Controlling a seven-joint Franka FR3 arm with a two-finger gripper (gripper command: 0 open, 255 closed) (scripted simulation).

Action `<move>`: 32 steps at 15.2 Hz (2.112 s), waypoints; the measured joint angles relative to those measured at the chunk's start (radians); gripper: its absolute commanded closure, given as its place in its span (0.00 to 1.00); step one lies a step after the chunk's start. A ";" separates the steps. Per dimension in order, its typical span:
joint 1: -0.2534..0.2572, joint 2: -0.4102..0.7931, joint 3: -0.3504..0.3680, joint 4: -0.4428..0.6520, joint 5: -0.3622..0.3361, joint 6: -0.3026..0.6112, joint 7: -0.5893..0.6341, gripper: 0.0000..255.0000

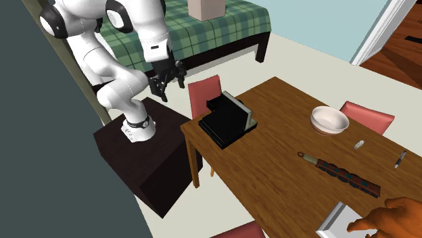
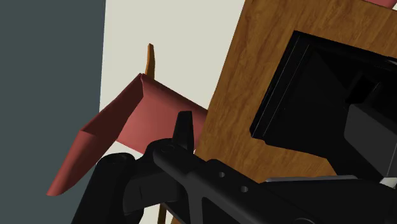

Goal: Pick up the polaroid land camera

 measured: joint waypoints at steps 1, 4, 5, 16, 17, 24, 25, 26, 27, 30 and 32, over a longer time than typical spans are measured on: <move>0.000 0.000 0.000 0.000 0.000 0.000 0.000 0.00; 0.003 0.062 0.044 0.022 0.021 0.031 0.060 0.00; 0.003 0.093 0.061 0.032 0.029 0.048 0.084 0.00; -0.012 0.487 0.263 0.260 0.049 0.168 0.407 0.00; -0.013 0.524 0.277 0.281 0.043 0.178 0.436 0.00; -0.004 0.823 0.362 0.520 -0.042 0.191 0.658 0.00; -0.001 0.870 0.366 0.560 -0.059 0.190 0.682 0.00; 0.003 0.884 0.368 0.561 -0.064 0.199 0.697 0.00; 0.005 0.893 0.370 0.560 -0.067 0.207 0.705 0.00; 0.007 0.912 0.371 0.545 -0.075 0.240 0.714 0.00; 0.009 0.922 0.371 0.529 -0.079 0.264 0.719 0.00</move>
